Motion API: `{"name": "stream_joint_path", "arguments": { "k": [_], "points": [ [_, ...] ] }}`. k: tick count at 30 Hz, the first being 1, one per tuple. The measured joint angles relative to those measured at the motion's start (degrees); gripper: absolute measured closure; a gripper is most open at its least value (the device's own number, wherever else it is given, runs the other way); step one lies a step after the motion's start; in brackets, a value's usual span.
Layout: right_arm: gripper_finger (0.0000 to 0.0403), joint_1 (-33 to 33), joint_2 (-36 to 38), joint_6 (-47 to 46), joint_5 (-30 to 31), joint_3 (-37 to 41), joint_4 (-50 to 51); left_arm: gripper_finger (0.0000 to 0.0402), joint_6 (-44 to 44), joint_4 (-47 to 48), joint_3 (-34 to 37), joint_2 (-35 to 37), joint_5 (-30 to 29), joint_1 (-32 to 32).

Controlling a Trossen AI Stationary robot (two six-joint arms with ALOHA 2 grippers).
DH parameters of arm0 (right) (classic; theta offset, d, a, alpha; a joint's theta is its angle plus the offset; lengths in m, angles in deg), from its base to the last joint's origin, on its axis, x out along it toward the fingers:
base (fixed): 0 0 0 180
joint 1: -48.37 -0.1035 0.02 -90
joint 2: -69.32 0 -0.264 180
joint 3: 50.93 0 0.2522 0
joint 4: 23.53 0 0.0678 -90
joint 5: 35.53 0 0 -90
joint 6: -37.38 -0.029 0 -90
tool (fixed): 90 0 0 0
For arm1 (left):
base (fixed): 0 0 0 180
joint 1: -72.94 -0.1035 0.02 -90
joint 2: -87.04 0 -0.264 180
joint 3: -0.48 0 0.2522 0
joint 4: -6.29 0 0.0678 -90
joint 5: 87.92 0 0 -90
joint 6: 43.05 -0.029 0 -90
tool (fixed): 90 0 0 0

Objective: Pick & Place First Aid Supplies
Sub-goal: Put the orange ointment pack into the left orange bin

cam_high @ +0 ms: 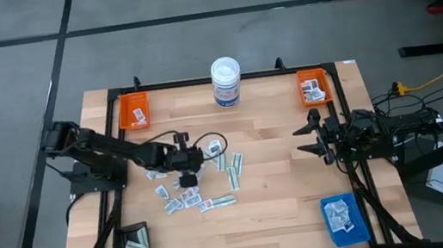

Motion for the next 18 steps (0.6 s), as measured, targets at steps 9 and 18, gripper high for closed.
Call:
{"name": "stream_joint_path", "arguments": {
  "k": [9,18],
  "points": [
    [0.0158,0.0,0.0,0.0,0.0,0.0,0.0,0.04,0.0,0.1,0.0,7.6,-6.6,-3.4],
    [0.0158,0.0,0.0,0.0,0.0,0.0,0.0,0.0399,0.9,0.1,-0.1,12.1,-9.7,-9.9]
  ]
}}
